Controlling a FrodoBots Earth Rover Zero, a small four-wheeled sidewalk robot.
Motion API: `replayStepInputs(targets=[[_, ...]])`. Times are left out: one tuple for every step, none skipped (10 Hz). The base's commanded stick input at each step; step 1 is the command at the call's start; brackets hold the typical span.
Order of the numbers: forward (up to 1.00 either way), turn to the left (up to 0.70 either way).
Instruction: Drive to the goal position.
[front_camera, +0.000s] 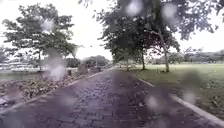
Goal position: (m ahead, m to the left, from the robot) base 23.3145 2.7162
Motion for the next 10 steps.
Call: replayStepInputs(targets=[[0.70,0.00],[0.70,0.00],[0.70,0.00],[0.70,0.00],[0.70,0.00],[0.70,0.00],[0.70,0.00],[0.70,0.00],[0.70,0.00],[0.70,0.00]])
